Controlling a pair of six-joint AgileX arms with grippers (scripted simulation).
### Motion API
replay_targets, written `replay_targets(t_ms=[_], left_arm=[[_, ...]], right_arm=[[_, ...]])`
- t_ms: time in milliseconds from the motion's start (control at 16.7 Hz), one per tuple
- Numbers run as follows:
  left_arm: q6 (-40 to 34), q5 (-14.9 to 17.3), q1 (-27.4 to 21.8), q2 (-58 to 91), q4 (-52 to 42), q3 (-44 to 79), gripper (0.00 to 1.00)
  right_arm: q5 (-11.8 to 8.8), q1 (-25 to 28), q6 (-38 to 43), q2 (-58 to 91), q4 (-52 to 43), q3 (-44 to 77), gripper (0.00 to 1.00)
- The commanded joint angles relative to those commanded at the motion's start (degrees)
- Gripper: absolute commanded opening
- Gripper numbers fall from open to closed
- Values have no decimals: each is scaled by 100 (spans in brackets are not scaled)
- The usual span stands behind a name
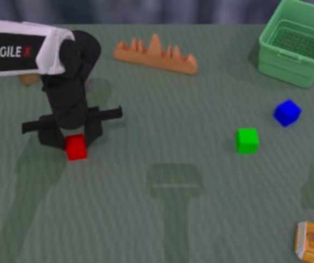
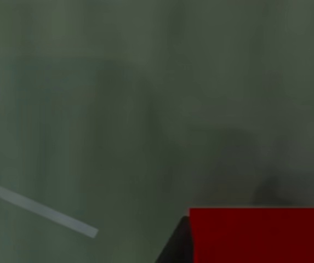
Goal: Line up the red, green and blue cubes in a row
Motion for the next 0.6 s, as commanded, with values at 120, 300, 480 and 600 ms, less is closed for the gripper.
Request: replay_targets(t_ms=[120, 300, 480, 600], left_arm=[[3, -2, 1, -31, -99, 71, 0], [-9, -10, 41, -206, -601, 377, 0], [-16, -7, 89, -426, -1182, 712, 0], [-14, -5, 107, -525, -1357, 830, 0]], right_arm=[[0, 0, 0, 0, 0, 0, 100], [0, 0, 0, 0, 0, 0, 100], [0, 0, 0, 0, 0, 0, 100], [0, 0, 0, 0, 0, 0, 100]])
